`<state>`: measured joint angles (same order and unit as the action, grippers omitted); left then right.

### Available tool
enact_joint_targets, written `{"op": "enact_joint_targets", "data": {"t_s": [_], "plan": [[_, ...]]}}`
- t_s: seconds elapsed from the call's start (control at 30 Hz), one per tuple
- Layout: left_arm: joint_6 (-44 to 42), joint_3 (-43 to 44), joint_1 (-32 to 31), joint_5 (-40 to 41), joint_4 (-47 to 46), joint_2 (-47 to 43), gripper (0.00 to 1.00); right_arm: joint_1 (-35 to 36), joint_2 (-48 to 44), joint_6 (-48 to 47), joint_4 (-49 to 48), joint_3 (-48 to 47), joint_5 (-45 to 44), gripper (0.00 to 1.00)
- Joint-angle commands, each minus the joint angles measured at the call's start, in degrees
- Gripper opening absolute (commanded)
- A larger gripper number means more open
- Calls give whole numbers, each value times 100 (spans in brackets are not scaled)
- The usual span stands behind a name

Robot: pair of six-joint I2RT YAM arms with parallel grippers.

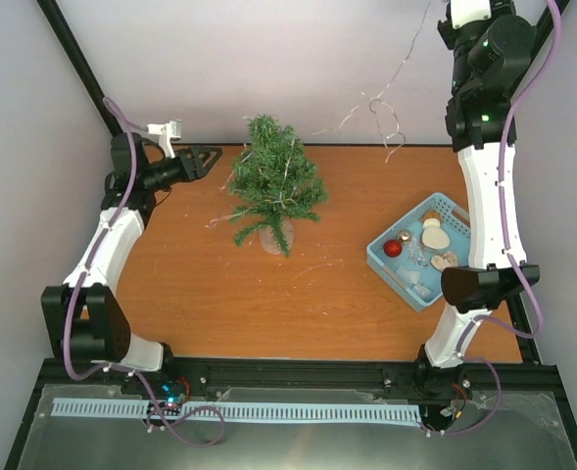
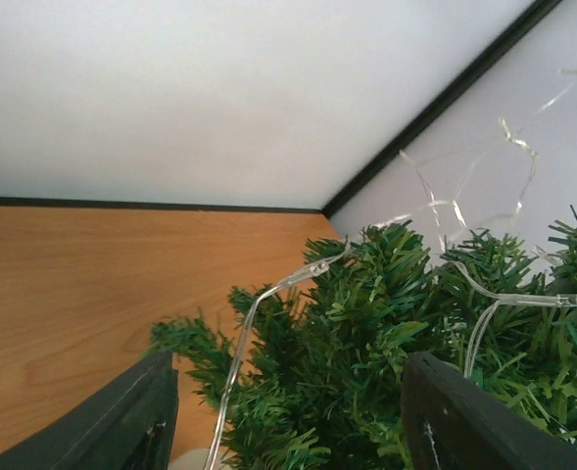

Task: Decorate the small christmas tree
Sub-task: Wrap the decoration item around the Christmas tree.

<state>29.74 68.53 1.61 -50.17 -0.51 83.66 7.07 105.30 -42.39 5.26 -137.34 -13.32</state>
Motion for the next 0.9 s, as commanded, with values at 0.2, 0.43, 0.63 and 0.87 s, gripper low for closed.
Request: {"op": "enact_joint_targets", "data": {"t_s": [0.2,0.43,0.63,0.87], "plan": [[-940,-581,-113,1517,989,-960,63,-48,-1873,295,351,2473,99,20],[-1058,-1020,-442,2111,1017,-1681,62,-48,-2789,453,1061,3340,511,19],[-1054,-1249,-677,2517,1176,-2352,61,11,-3363,695,2000,3610,1076,18],[-1276,-1541,-783,1532,826,-3250,56,22,-4148,1089,2857,3970,2934,19]]}}
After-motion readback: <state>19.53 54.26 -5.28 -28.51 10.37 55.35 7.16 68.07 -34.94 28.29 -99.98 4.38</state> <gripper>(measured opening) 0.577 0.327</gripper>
